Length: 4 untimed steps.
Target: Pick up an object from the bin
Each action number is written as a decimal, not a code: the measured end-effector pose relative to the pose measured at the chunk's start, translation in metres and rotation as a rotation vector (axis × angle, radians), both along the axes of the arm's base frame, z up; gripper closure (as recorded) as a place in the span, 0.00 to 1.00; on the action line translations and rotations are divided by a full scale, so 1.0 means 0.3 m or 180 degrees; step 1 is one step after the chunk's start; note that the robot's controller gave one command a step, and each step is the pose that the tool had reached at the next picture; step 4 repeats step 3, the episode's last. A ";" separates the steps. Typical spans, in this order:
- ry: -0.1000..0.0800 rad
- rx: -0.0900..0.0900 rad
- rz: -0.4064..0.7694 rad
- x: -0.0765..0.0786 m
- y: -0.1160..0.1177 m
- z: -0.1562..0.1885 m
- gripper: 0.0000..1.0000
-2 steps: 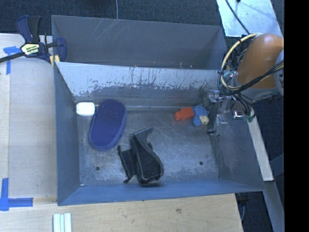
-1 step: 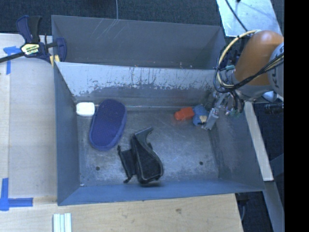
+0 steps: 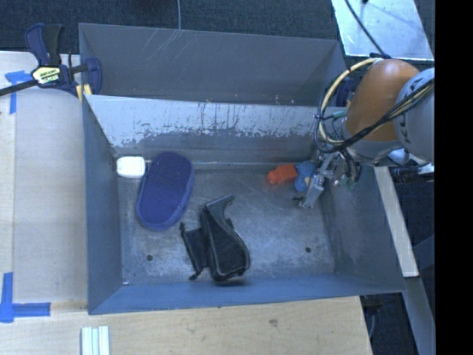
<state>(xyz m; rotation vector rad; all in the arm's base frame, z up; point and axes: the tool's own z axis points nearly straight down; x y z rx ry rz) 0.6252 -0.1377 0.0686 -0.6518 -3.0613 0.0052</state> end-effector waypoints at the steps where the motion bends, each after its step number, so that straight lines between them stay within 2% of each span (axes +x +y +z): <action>1: 0.0002 -0.0002 0.0008 -0.001 -0.002 0.000 0.00; 2: -0.0007 -0.0004 0.0008 0.002 -0.002 0.002 1.00; 3: -0.0075 -0.0007 0.0009 0.010 -0.006 0.240 1.00; 4: -0.0075 -0.0007 0.0009 0.010 -0.006 0.240 1.00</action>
Offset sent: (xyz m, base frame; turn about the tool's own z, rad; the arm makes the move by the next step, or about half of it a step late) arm 0.0000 0.0000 0.0000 0.0000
